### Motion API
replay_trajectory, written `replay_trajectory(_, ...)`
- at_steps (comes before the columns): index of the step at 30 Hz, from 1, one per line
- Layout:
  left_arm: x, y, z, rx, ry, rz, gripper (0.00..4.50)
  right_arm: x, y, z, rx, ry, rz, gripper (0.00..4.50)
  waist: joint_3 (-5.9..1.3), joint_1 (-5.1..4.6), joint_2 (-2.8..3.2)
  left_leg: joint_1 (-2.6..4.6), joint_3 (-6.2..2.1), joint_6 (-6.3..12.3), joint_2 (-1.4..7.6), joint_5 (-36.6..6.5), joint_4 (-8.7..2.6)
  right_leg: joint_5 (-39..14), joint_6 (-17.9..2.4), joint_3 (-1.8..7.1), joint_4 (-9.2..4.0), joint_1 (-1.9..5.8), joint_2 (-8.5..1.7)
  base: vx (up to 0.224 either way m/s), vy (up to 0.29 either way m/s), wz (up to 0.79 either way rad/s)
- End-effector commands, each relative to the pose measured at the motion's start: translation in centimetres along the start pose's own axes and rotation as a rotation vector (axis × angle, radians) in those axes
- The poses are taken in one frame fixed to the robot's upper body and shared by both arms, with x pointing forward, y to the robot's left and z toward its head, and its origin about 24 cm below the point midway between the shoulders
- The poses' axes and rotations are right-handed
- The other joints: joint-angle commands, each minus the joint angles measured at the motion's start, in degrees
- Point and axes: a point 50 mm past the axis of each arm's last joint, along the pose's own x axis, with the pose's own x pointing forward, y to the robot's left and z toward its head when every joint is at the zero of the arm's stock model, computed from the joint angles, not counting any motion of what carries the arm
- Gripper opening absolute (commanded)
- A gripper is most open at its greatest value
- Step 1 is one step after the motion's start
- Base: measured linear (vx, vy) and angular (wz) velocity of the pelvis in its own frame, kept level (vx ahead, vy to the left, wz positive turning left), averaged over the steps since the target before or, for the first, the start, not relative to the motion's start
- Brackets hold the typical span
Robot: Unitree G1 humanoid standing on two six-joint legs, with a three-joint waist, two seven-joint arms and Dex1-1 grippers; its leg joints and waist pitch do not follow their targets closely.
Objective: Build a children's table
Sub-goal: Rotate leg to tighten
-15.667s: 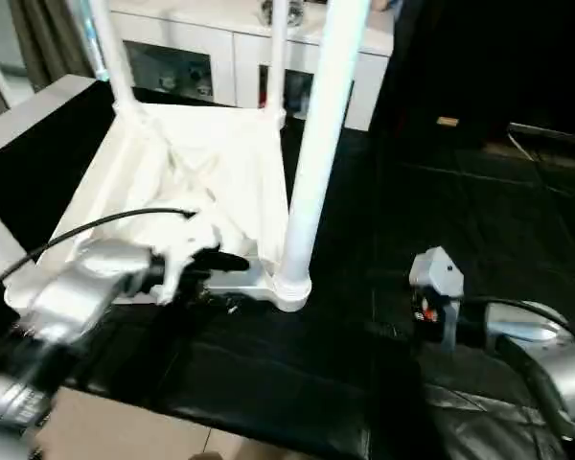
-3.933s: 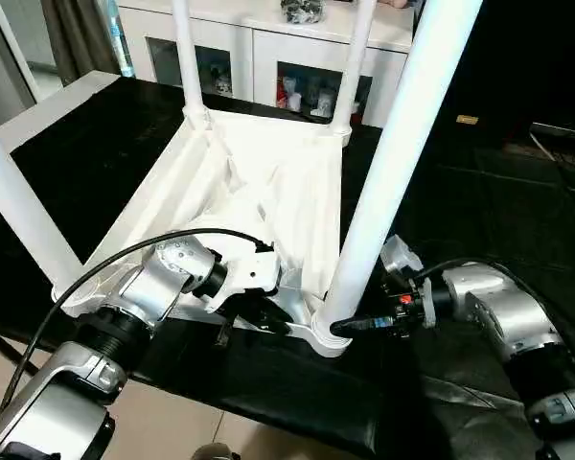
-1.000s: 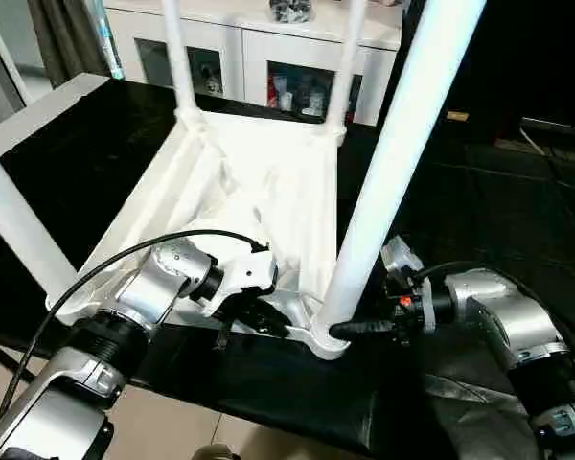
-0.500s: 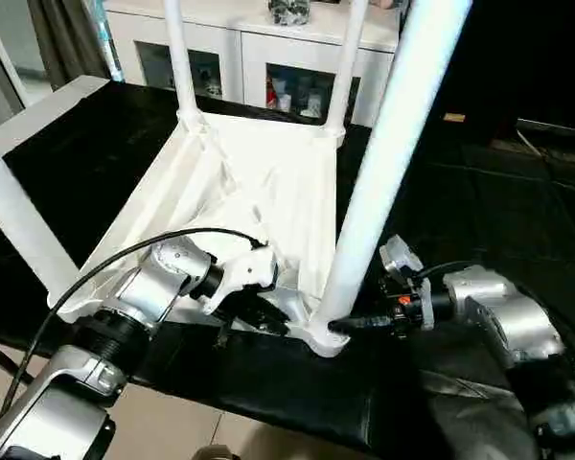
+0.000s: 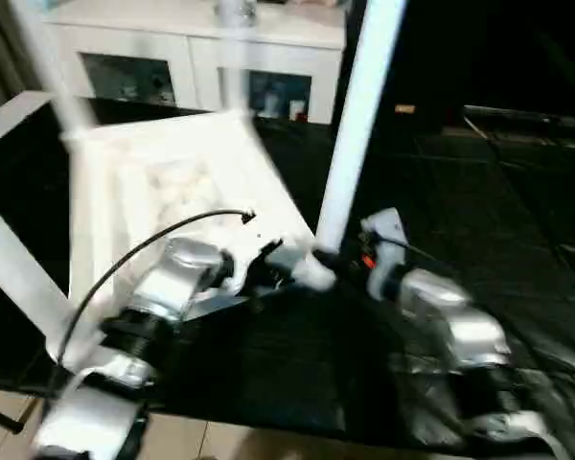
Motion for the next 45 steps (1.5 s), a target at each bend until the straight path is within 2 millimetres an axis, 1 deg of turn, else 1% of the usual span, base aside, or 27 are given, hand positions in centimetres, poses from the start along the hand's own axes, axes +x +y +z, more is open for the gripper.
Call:
replay_trajectory(1, 2.2, -2.6, 3.8, 0.029, -0.140, -0.055, 0.00, 1.8, 3.0, -2.2, 0.109, 0.107, 0.031, 2.00, -3.69, 0.63, 0.45, 0.03, -1.13, 0.04, 2.19, -11.0, -3.69, -14.9, -10.1, 3.30, -5.81, 2.48, -5.27, 0.000, 0.000, 0.00)
replay_trajectory(2, 2.3, -2.7, 3.9, 0.029, -0.145, -0.048, 0.00, 1.9, 3.1, -2.0, 0.114, 0.093, 0.029, 2.00, -3.80, 0.65, 0.43, 0.00, -1.13, 0.32, 2.20, -10.5, -3.66, -13.0, -10.2, 3.36, -5.66, 2.60, -5.21, 0.000, 0.000, 0.00)
replay_trajectory(3, 2.3, -2.7, 3.9, 0.029, -0.145, -0.048, 0.00, 1.9, 3.1, -2.0, 0.114, 0.093, 0.029, 2.00, -3.80, 0.65, 0.43, 0.00, -1.13, 0.32, 2.20, -10.5, -3.66, -13.0, -10.2, 3.36, -5.66, 2.60, -5.21, 0.000, 0.000, 0.00)
replay_trajectory(4, 2.5, -2.8, 4.1, 0.026, -0.149, -0.041, 0.00, 2.0, 3.3, -1.8, 0.110, 0.076, 0.028, 2.55, -3.85, 0.64, 0.55, -0.12, -1.12, 0.74, 2.22, -9.9, -3.70, -10.3, -10.5, 3.37, -5.44, 2.72, -5.15, 0.000, 0.000, 0.00)
replay_trajectory(6, 2.5, -2.8, 4.1, 0.027, -0.144, -0.041, 0.00, 1.9, 3.3, -1.7, 0.092, 0.071, 0.034, 2.72, -3.85, 0.70, 0.47, -0.01, -0.98, 1.19, 2.15, -9.9, -3.65, -8.8, -10.8, 3.44, -5.42, 2.72, -5.12, 0.000, 0.000, 0.00)
replay_trajectory(9, 2.2, -2.6, 3.7, 0.033, -0.136, -0.041, 0.00, 1.4, 2.8, -1.9, 0.084, 0.067, 0.028, 2.91, -3.79, 0.88, 0.48, -0.08, -0.99, 1.44, 2.15, -9.6, -3.75, -8.8, -10.7, 3.41, -5.47, 2.87, -5.19, 0.000, 0.000, 0.00)
replay_trajectory(10, 2.2, -2.6, 3.6, 0.030, -0.136, -0.038, 0.00, 1.3, 2.7, -1.9, 0.086, 0.065, 0.023, 3.13, -3.79, 0.98, 0.56, -0.07, -1.01, 1.40, 2.18, -9.5, -3.77, -8.9, -10.5, 3.44, -5.48, 2.91, -5.26, 0.000, 0.000, 0.00)
replay_trajectory(11, 2.1, -2.5, 3.5, 0.031, -0.133, -0.036, 0.00, 1.1, 2.4, -1.9, 0.079, 0.063, 0.018, 3.18, -3.76, 1.01, 0.50, -0.09, -1.01, 1.40, 2.20, -9.5, -3.82, -9.0, -10.4, 3.43, -5.51, 2.92, -5.24, 0.000, 0.000, 0.00)
replay_trajectory(14, 1.8, -2.3, 3.1, 0.036, -0.125, -0.036, 0.00, 0.4, 1.7, -1.7, 0.062, 0.047, 0.028, 3.43, -3.79, 1.20, 0.61, 0.12, -1.05, 1.31, 2.37, -10.0, -3.91, -8.7, -10.5, 3.43, -5.51, 2.88, -5.25, 0.000, 0.000, 0.00)
replay_trajectory(15, 1.7, -2.2, 2.9, 0.042, -0.122, -0.041, 0.00, 0.0, 1.3, -1.6, 0.062, 0.039, 0.032, 3.55, -3.84, 1.26, 0.45, 0.11, -1.04, 1.49, 2.43, -9.6, -3.92, -7.5, -10.8, 3.42, -5.39, 2.96, -5.22, 0.000, 0.000, 0.00)
replay_trajectory(19, 1.0, -2.1, 2.4, 0.064, -0.110, -0.103, 0.00, -1.8, 0.0, -1.1, 0.032, 0.017, 0.088, 3.76, -4.01, 1.93, 0.52, 0.06, -0.97, 2.55, 2.44, -7.4, -3.77, -2.9, -11.5, 3.44, -4.98, 3.22, -5.22, 0.000, 0.000, 0.00)
replay_trajectory(21, 0.6, -2.1, 1.9, 0.091, -0.090, -0.148, 0.00, -2.9, -0.7, -0.8, -0.005, 0.006, 0.133, 4.02, -4.08, 2.16, 0.64, -0.04, -0.91, 3.04, 2.48, -6.9, -3.66, -1.3, -11.9, 3.48, -4.79, 3.24, -5.32, 0.000, 0.000, 0.00)
replay_trajectory(22, 0.4, -2.0, 1.6, 0.096, -0.081, -0.170, 0.00, -3.6, -1.1, -0.7, -0.041, 0.010, 0.189, 4.11, -4.03, 2.29, 0.84, 0.01, -0.89, 3.07, 2.50, -7.4, -3.66, -1.5, -12.1, 3.47, -4.84, 3.17, -5.39, 0.000, 0.000, 0.00)
replay_trajectory(24, 0.0, -1.8, 1.3, 0.109, -0.069, -0.197, 0.00, -4.6, -1.7, -0.7, -0.094, 0.030, 0.262, 4.21, -3.94, 2.44, 0.54, 0.06, -0.85, 3.17, 2.45, -8.3, -3.63, -2.8, -12.1, 3.39, -5.09, 3.34, -5.30, 0.000, 0.000, 0.00)
replay_trajectory(25, -0.2, -1.8, 1.1, 0.120, -0.064, -0.220, 0.00, -5.1, -2.2, -0.5, -0.112, 0.043, 0.299, 4.36, -3.87, 2.55, 0.80, 0.11, -0.80, 3.30, 2.42, -9.1, -3.57, -4.3, -11.9, 3.38, -5.36, 3.24, -5.32, 0.000, 0.000, 0.00)
replay_trajectory(27, -0.6, -1.7, 0.8, 0.138, -0.052, -0.257, 0.00, -5.9, -3.0, -0.2, -0.134, 0.063, 0.346, 4.44, -3.77, 2.73, 0.73, 0.02, -0.85, 3.26, 2.45, -9.5, -3.60, -6.4, -11.7, 3.36, -5.50, 3.29, -5.38, 0.000, 0.000, 0.00)
replay_trajectory(28, -0.7, -1.6, 0.7, 0.153, -0.046, -0.279, 0.00, -6.2, -3.3, 0.0, -0.144, 0.075, 0.371, 4.49, -3.82, 2.82, 0.86, 0.05, -0.91, 3.17, 2.54, -9.6, -3.62, -7.1, -11.5, 3.33, -5.52, 3.30, -5.36, 0.000, 0.000, 0.00)
replay_trajectory(31, -1.3, -1.8, 0.3, 0.201, -0.029, -0.361, 0.00, -6.9, -3.7, 0.5, -0.168, 0.099, 0.433, 4.49, -3.89, 2.98, 0.79, 0.14, -0.89, 3.22, 2.59, -8.9, -3.57, -6.0, -12.0, 3.30, -5.32, 3.16, -5.26, 0.000, 0.000, 0.00)
replay_trajectory(32, -1.6, -1.9, 0.2, 0.226, -0.025, -0.402, 0.00, -7.2, -3.7, 0.7, -0.182, 0.112, 0.470, 4.49, -3.94, 3.13, 0.63, 0.19, -0.91, 3.38, 2.57, -8.8, -3.53, -5.9, -12.1, 3.26, -5.36, 3.18, -5.27, 0.000, 0.000, 0.00)
replay_trajectory(35, -2.4, -1.8, -0.3, 0.289, 0.030, -0.503, 0.00, -7.7, -3.7, 1.0, -0.253, 0.158, 0.594, 4.49, -4.02, 3.71, 0.78, 0.16, -0.74, 3.90, 2.74, -7.8, -3.39, -4.0, -12.7, 3.24, -4.96, 3.06, -5.17, 0.000, 0.000, 0.00)
replay_trajectory(38, -2.9, -1.9, -0.7, 0.340, 0.077, -0.575, 0.00, -7.8, -3.7, 1.2, -0.265, 0.194, 0.690, 4.49, -3.97, 4.21, 0.61, 0.23, -0.67, 3.89, 2.90, -8.5, -3.38, -5.1, -12.9, 3.14, -4.97, 2.93, -5.31, 0.000, 0.000, 0.00)
replay_trajectory(40, -3.1, -1.9, -0.8, 0.361, 0.095, -0.603, 0.00, -7.7, -3.6, 1.2, -0.263, 0.216, 0.730, 4.49, -4.05, 4.68, 0.77, 0.35, -0.67, 3.74, 3.01, -8.3, -3.35, -5.4, -13.2, 3.14, -4.85, 2.82, -5.36, 0.000, 0.000, 0.00)
replay_trajectory(41, -3.1, -1.9, -0.8, 0.376, 0.105, -0.615, 0.00, -7.6, -3.5, 1.3, -0.266, 0.225, 0.750, 4.49, -4.03, 4.80, 0.66, 0.35, -0.65, 3.73, 3.01, -8.4, -3.32, -5.4, -13.2, 3.15, -4.84, 2.77, -5.36, 0.000, 0.000, 0.00)
replay_trajectory(42, -3.2, -2.0, -0.8, 0.388, 0.115, -0.627, 0.00, -7.5, -3.4, 1.3, -0.268, 0.233, 0.767, 4.32, -4.02, 4.88, 0.46, 0.38, -0.63, 3.58, 3.05, -8.5, -3.35, -5.5, -13.4, 3.16, -4.77, 2.73, -5.37, 0.000, 0.000, 0.00)
replay_trajectory(43, -3.2, -2.0, -0.9, 0.398, 0.122, -0.636, 0.00, -7.4, -3.4, 1.3, -0.267, 0.238, 0.780, 4.32, -4.01, 5.09, 0.57, 0.40, -0.65, 3.36, 3.05, -8.7, -3.35, -6.1, -13.3, 3.16, -4.77, 2.70, -5.44, 0.000, 0.000, 0.00)
replay_trajectory(44, -3.2, -2.0, -0.9, 0.411, 0.130, -0.647, 0.00, -7.2, -3.3, 1.4, -0.267, 0.245, 0.796, 4.32, -4.04, 5.09, 0.36, 0.35, -0.66, 3.33, 3.03, -8.7, -3.35, -6.3, -13.3, 3.14, -4.74, 2.77, -5.46, 0.000, 0.000, 0.00)
replay_trajectory(45, -3.3, -2.0, -0.9, 0.430, 0.143, -0.662, 0.00, -7.0, -3.0, 1.3, -0.267, 0.259, 0.832, 4.22, -4.07, 5.11, 0.39, 0.27, -0.72, 3.29, 3.02, -8.7, -3.36, -6.6, -13.2, 3.09, -4.71, 2.79, -5.52, 0.000, 0.000, 0.00)
